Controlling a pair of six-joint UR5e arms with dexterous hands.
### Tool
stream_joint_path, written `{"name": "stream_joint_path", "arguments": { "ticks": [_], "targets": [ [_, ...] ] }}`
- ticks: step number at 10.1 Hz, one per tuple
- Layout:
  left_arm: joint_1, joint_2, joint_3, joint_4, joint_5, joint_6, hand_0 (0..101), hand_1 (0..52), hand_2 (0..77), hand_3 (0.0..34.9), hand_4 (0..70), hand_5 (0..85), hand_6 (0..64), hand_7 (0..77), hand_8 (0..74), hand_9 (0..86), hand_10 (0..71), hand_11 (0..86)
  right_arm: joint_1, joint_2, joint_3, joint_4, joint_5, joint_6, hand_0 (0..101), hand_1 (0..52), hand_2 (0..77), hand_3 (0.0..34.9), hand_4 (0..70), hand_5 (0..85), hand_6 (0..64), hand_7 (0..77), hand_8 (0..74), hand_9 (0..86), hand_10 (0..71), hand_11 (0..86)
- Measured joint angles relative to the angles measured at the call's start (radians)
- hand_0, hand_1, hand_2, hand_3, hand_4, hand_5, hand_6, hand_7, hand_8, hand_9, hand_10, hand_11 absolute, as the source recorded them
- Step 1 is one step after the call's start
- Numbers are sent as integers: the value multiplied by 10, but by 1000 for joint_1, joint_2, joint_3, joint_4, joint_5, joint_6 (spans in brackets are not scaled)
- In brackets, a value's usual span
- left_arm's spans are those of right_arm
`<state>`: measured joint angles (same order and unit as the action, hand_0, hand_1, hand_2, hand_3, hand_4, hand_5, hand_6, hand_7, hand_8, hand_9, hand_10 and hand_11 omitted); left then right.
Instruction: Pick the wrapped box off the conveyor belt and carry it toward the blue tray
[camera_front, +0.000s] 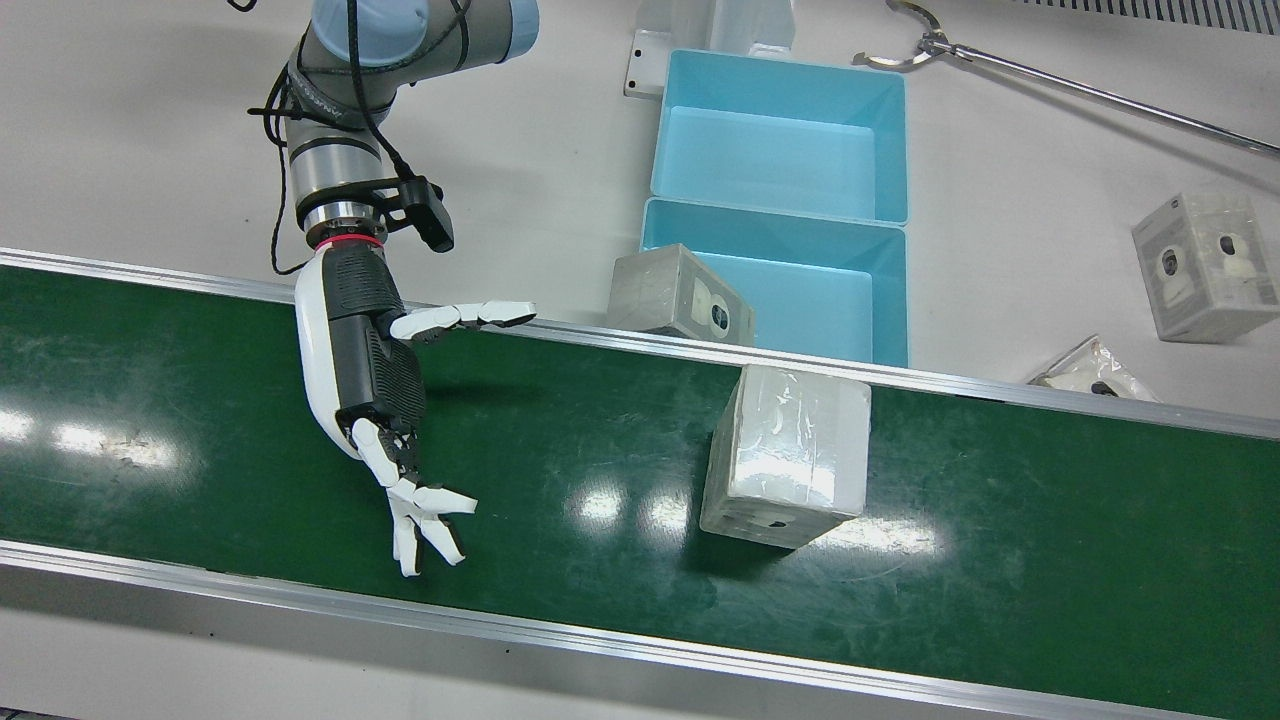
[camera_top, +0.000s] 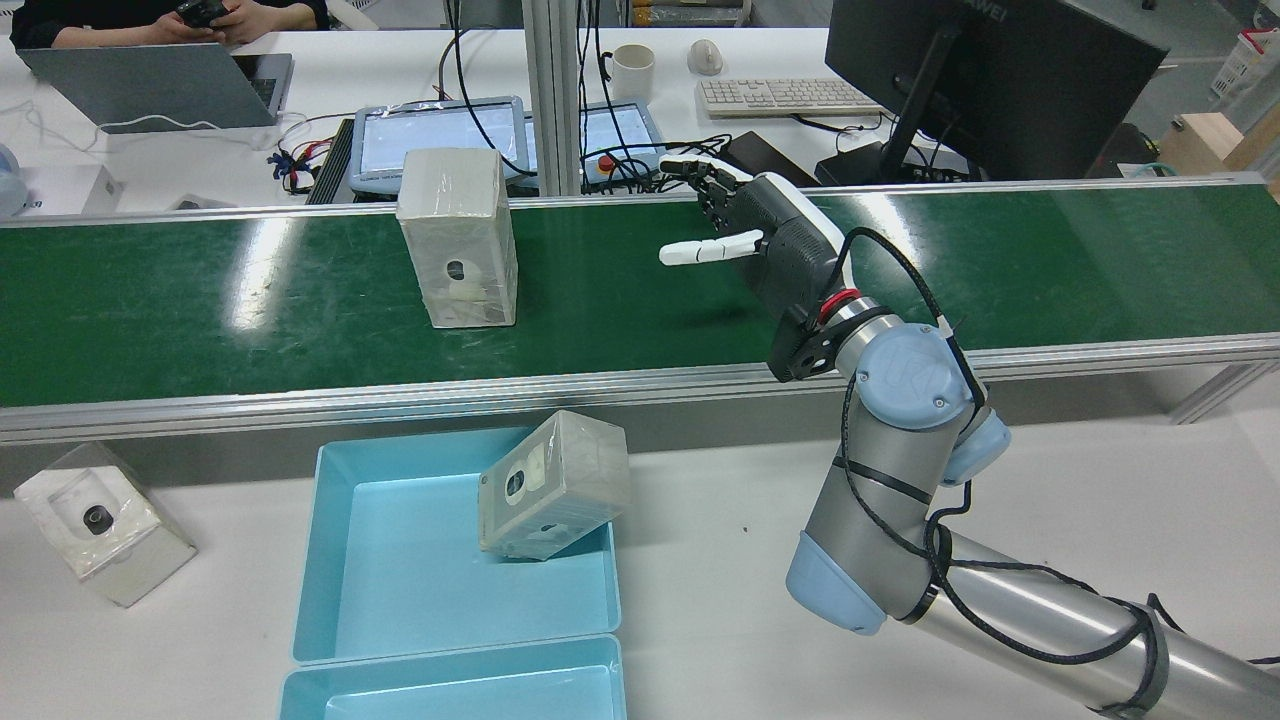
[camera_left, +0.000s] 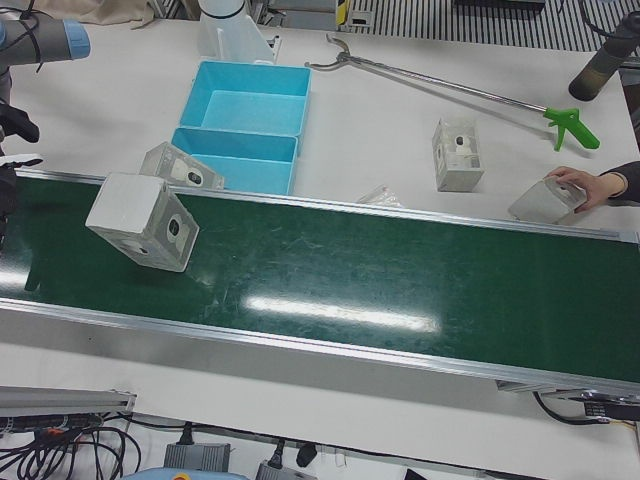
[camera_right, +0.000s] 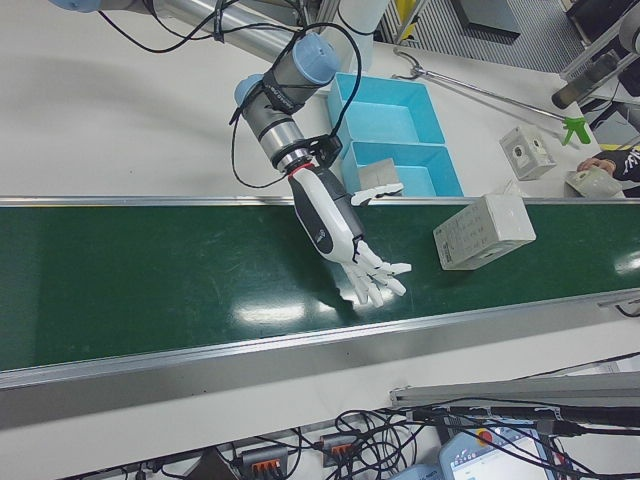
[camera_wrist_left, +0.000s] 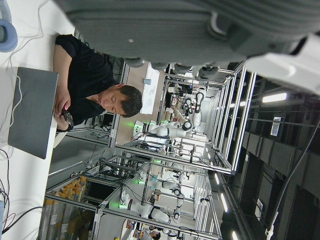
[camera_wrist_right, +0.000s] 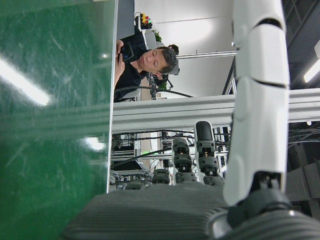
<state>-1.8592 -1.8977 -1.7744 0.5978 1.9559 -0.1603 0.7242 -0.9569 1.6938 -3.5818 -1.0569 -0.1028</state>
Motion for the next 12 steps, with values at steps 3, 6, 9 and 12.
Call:
{"name": "stream_joint_path", "arguments": {
  "ticks": [3, 6, 9, 12],
  "targets": [
    [0, 0, 0, 0, 0, 0, 0, 0, 11, 0, 0, 11, 5, 0, 5, 0, 5, 5, -1, 0, -7, 2, 1, 3, 482, 147, 98, 0, 109, 262, 38, 60, 16, 44, 0, 5],
    [0, 0, 0, 0, 0, 0, 0, 0, 5, 0, 0, 11, 5, 0, 5, 0, 5, 5, -1, 1, -8, 5, 4, 4, 481, 153, 98, 0, 104, 256, 49, 55, 11, 44, 0, 5],
    [0, 0, 0, 0, 0, 0, 0, 0, 5, 0, 0, 11, 5, 0, 5, 0, 5, 5, -10, 1, -8, 6, 5, 0, 482, 147, 104, 0, 115, 256, 44, 55, 16, 44, 0, 5],
    [0, 0, 0, 0, 0, 0, 0, 0, 5, 0, 0, 11, 5, 0, 5, 0, 5, 5, -17, 1, -16, 6, 5, -1, 480, 147, 104, 0, 115, 256, 55, 55, 16, 44, 0, 5]
  ]
}}
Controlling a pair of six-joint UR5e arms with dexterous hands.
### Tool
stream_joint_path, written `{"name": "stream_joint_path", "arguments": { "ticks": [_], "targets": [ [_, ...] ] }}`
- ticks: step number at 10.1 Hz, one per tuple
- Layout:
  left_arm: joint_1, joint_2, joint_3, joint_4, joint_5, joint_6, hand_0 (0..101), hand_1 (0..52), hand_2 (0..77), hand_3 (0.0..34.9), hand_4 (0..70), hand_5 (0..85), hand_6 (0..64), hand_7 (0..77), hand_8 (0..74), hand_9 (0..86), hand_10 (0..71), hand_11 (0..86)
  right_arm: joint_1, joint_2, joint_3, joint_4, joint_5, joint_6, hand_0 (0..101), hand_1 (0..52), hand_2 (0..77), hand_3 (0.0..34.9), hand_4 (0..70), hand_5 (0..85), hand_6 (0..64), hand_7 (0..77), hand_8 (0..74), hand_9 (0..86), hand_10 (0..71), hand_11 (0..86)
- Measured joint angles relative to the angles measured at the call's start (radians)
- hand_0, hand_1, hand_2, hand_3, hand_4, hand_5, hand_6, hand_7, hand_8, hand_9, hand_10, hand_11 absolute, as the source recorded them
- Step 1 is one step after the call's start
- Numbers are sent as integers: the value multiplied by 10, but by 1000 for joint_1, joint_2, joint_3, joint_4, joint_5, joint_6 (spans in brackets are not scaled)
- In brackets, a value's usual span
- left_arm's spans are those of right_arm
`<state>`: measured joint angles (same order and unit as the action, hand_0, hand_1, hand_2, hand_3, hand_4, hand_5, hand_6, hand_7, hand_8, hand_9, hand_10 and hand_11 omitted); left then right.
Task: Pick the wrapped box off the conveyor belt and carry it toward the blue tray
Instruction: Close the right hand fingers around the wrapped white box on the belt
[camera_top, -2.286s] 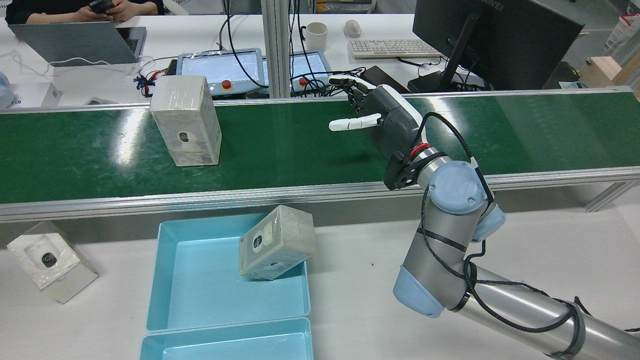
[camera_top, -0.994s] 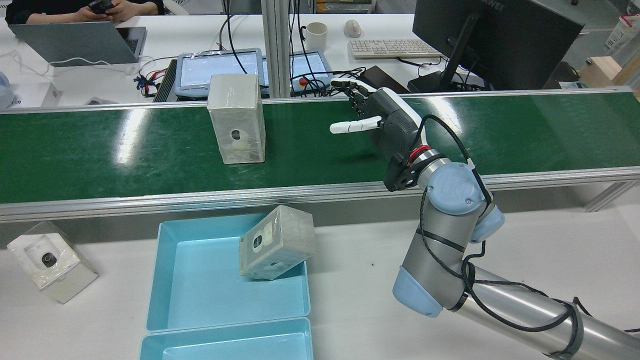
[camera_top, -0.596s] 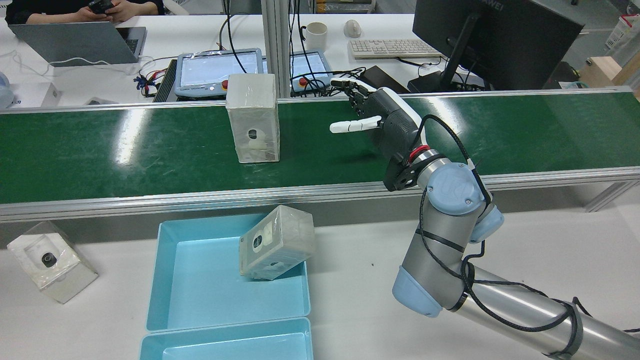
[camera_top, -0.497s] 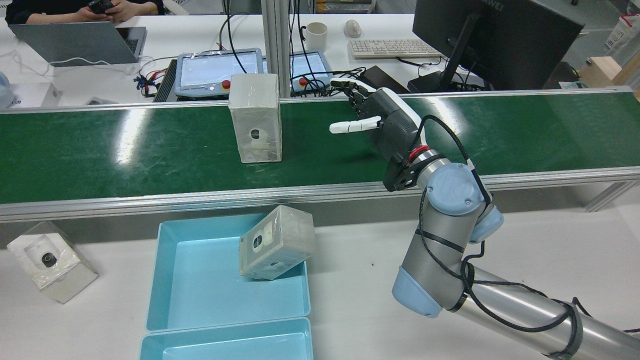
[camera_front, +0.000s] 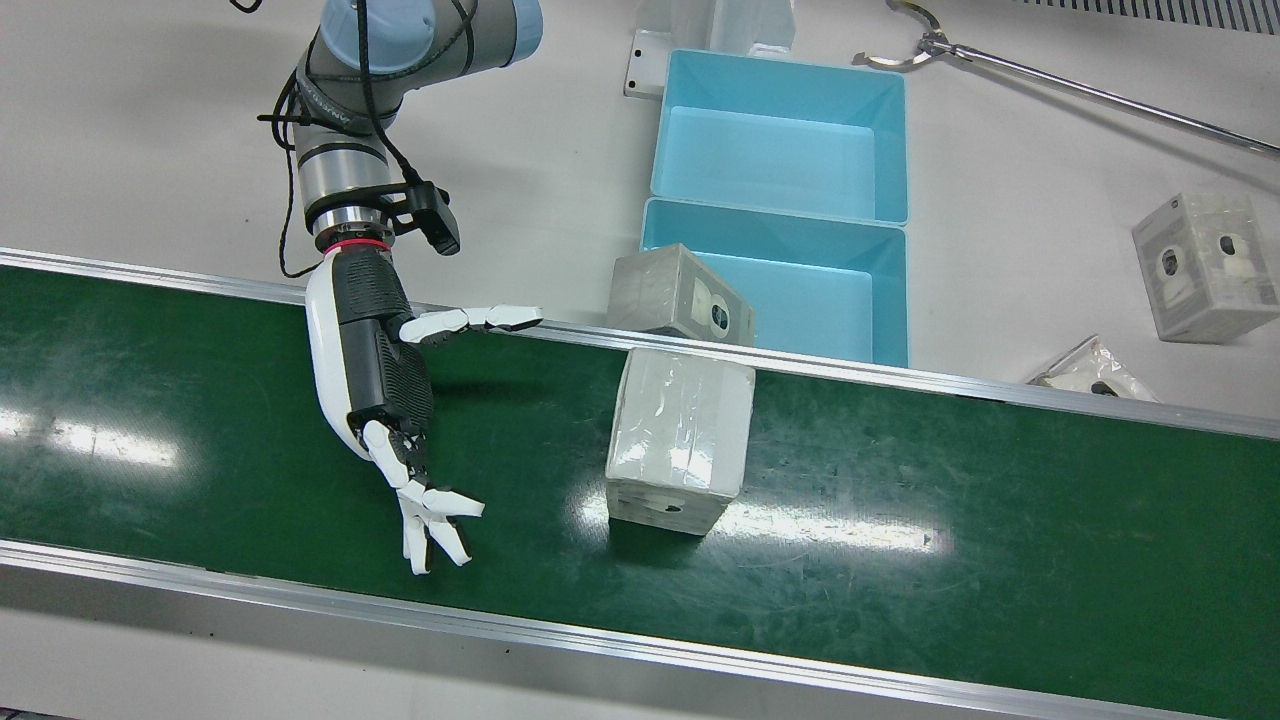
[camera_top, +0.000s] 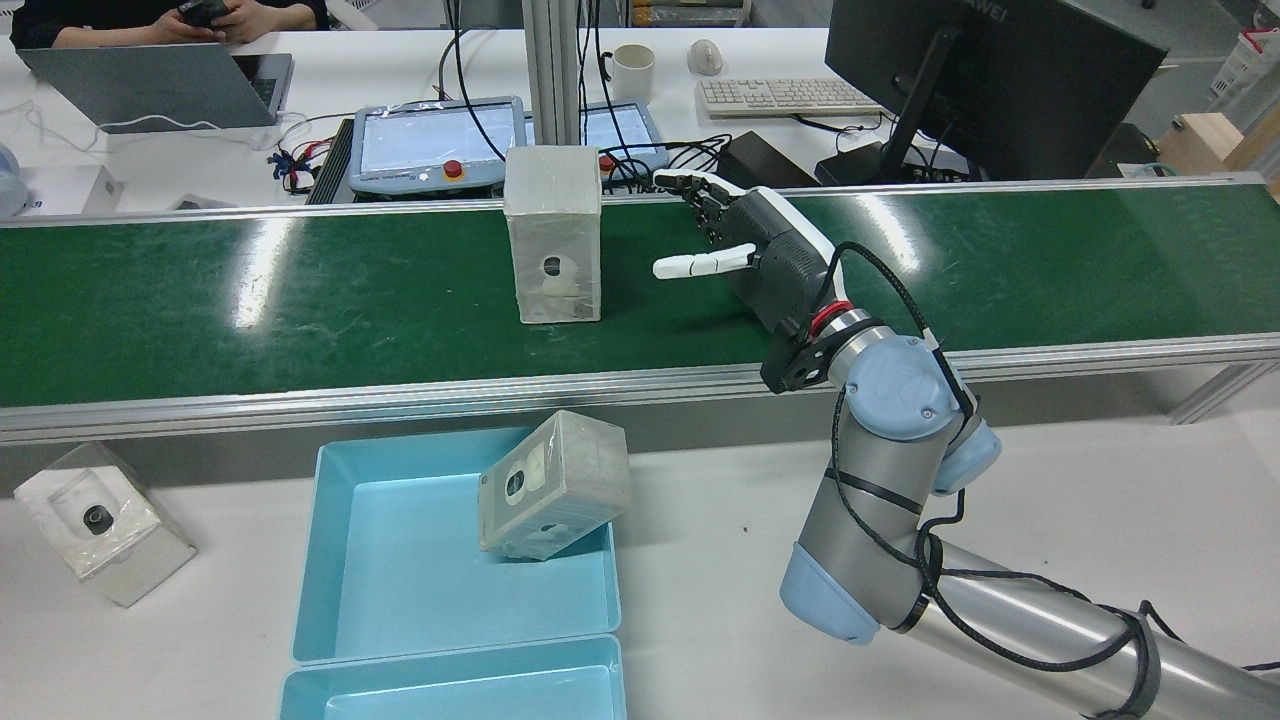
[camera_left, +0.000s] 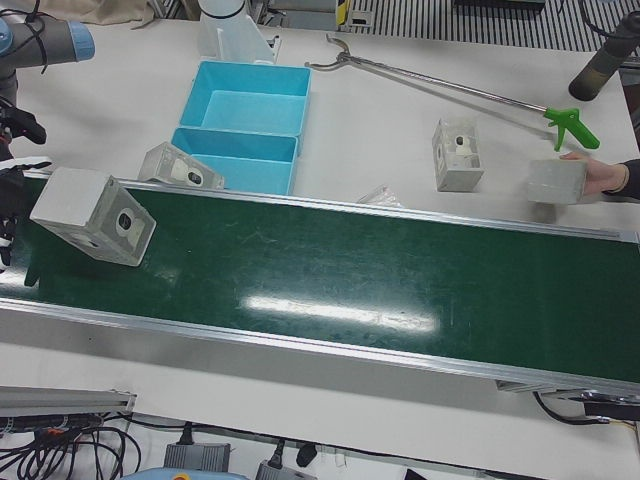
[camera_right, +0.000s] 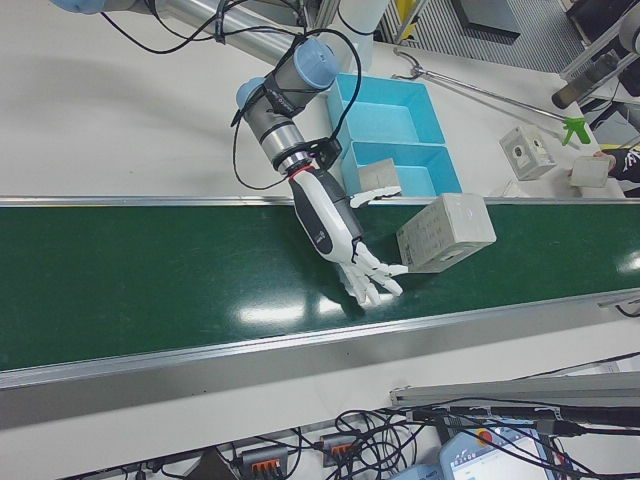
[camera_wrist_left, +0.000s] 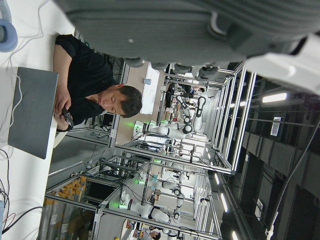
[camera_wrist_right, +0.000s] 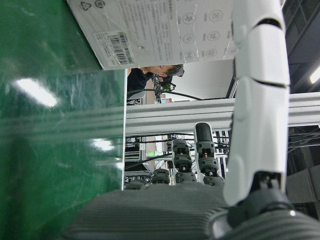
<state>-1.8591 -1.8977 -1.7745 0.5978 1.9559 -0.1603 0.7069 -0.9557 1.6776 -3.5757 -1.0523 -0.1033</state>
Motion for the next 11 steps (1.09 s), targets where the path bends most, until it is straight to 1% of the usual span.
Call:
{"name": "stream_joint_path", "arguments": {
  "ticks": [4, 5, 6, 7, 8, 9, 10, 11],
  "targets": [
    [0, 0, 0, 0, 0, 0, 0, 0, 11, 0, 0, 11, 5, 0, 5, 0, 5, 5, -1, 1, -8, 1, 1, 2, 481, 147, 114, 0, 115, 256, 49, 55, 16, 44, 0, 5],
    [0, 0, 0, 0, 0, 0, 0, 0, 11, 0, 0, 11, 5, 0, 5, 0, 5, 5, -1, 1, -9, 1, 1, 4, 482, 147, 114, 0, 115, 256, 49, 55, 0, 33, 0, 5],
    [0, 0, 0, 0, 0, 0, 0, 0, 5, 0, 0, 11, 5, 0, 5, 5, 0, 5, -1, 1, -11, 1, 1, 3, 482, 147, 114, 0, 115, 256, 49, 55, 0, 33, 0, 5],
    [0, 0, 0, 0, 0, 0, 0, 0, 11, 0, 0, 11, 5, 0, 5, 0, 5, 5, -1, 2, -14, 1, 1, 3, 482, 147, 114, 0, 98, 245, 49, 55, 0, 27, 0, 5],
    [0, 0, 0, 0, 0, 0, 0, 0, 11, 0, 0, 11, 5, 0, 5, 0, 5, 5, -2, 2, -18, 1, 1, 2, 481, 147, 114, 0, 109, 251, 49, 55, 0, 22, 0, 5],
    [0, 0, 0, 0, 0, 0, 0, 0, 11, 0, 0, 11, 5, 5, 5, 0, 0, 5, -2, 3, -22, 2, 2, 2, 481, 147, 114, 0, 109, 251, 49, 55, 16, 22, 0, 5],
    [0, 0, 0, 0, 0, 0, 0, 0, 11, 0, 0, 11, 5, 5, 5, 0, 0, 5, -2, 3, -25, 2, 2, 1, 481, 147, 114, 0, 109, 251, 49, 55, 0, 38, 0, 5],
    [0, 0, 0, 0, 0, 0, 0, 0, 11, 0, 0, 11, 5, 5, 5, 5, 5, 5, -2, 3, -26, 2, 2, 1, 481, 147, 114, 0, 98, 251, 49, 55, 11, 38, 0, 5]
  ]
}}
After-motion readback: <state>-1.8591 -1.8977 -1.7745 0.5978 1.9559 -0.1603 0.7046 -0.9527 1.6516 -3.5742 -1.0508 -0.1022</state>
